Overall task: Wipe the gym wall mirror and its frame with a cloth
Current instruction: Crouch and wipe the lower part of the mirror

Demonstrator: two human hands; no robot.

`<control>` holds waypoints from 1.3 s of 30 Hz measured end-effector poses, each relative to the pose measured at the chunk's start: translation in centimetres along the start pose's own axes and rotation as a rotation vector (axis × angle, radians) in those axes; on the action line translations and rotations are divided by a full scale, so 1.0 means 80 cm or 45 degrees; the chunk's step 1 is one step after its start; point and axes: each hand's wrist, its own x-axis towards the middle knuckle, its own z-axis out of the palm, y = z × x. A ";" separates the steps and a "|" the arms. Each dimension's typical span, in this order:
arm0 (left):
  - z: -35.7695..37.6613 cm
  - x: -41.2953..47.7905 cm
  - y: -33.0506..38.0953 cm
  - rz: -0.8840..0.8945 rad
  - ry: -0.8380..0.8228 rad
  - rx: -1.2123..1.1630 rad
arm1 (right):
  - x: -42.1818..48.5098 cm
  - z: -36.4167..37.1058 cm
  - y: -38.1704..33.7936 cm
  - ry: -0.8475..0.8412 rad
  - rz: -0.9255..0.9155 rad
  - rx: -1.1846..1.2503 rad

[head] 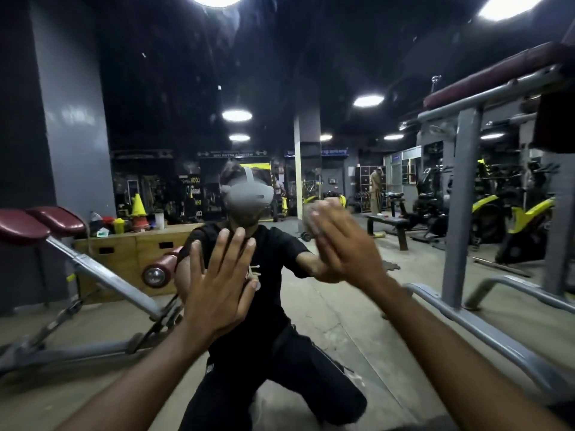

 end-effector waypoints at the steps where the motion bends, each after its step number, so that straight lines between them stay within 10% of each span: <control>1: 0.000 -0.005 -0.002 0.006 -0.011 0.002 | -0.014 -0.008 0.017 0.060 0.107 -0.020; 4: 0.002 -0.005 -0.007 0.013 0.003 0.009 | -0.050 -0.027 0.029 0.371 1.013 0.072; 6: 0.001 -0.005 -0.006 0.009 0.015 -0.004 | -0.059 -0.005 -0.011 0.388 1.213 0.096; 13: -0.020 0.006 -0.045 -0.203 0.074 -0.096 | -0.036 0.042 -0.074 -0.082 -0.118 -0.003; 15: -0.030 0.022 -0.076 -0.263 0.079 -0.059 | 0.007 0.023 -0.032 -0.017 -0.024 -0.108; 19: -0.034 0.040 -0.114 -0.264 0.061 -0.004 | 0.086 0.010 -0.019 0.259 0.917 -0.005; 27: -0.027 0.041 -0.120 -0.241 0.095 0.118 | 0.110 0.023 -0.055 -0.095 -0.313 -0.079; 33: -0.054 0.054 -0.142 -0.353 -0.023 0.032 | 0.180 -0.001 -0.005 0.399 0.930 0.099; 39: -0.063 0.024 -0.192 -0.404 -0.089 0.016 | 0.184 0.072 -0.183 0.107 0.208 0.173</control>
